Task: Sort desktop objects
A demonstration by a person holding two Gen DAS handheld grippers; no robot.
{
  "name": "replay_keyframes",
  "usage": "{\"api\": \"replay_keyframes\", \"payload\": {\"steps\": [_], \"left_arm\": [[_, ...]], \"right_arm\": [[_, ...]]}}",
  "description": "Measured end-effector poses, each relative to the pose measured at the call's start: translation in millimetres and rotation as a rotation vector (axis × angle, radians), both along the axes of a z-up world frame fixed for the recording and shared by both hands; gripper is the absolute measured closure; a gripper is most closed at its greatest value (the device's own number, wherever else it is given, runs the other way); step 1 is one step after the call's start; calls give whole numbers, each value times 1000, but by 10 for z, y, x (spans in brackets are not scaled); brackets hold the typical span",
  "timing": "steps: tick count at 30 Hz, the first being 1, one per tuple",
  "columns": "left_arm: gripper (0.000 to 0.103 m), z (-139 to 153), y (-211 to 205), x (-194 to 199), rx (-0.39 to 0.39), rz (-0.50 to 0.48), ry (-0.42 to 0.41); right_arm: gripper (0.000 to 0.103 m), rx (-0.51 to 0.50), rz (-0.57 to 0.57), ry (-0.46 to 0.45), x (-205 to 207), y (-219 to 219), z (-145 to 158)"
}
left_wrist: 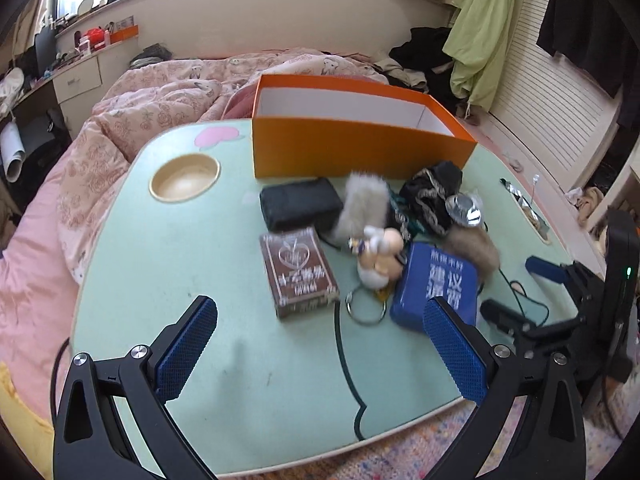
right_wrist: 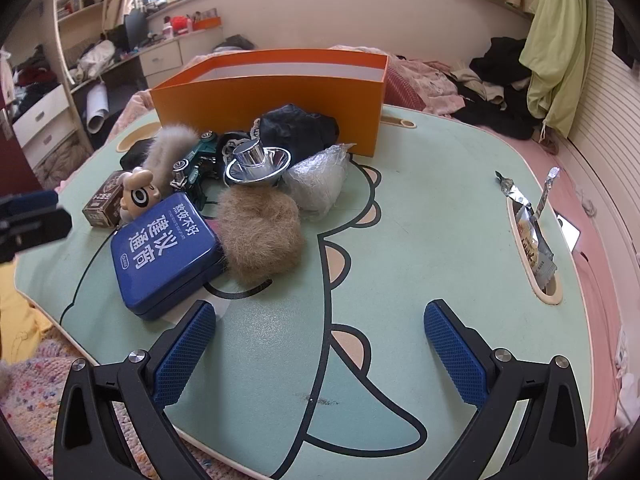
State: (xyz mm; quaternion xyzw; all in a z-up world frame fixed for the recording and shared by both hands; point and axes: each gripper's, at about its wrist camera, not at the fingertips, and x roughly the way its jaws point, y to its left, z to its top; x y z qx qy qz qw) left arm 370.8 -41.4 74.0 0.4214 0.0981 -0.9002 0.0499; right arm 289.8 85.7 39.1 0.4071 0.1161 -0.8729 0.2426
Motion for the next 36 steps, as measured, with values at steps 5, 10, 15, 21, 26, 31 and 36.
{"api": "replay_keyframes", "payload": {"steps": [5,10,15,21,26,31,36], "left_arm": [[0,-246,-21,-66,30,12,-43],[0,-380,165,-85,-139,13,6],[0,-365,166,-100,-132,4,10],[0,-365,157,-90,-132,4,12],[0,-373,147,-77,-133,4,15],[0,-377,146,-64,-133,3,19],[0,-378,95,-32,-133,43,28]], "right_arm": [[0,0,0,0,2,1,-5],[0,0,0,0,6,4,-8],[0,0,0,1,11,6,-8],[0,0,0,0,13,6,-14],[0,0,0,1,18,7,-14],[0,0,0,2,23,9,-14],[0,-39,67,-10,56,-17,29]]}}
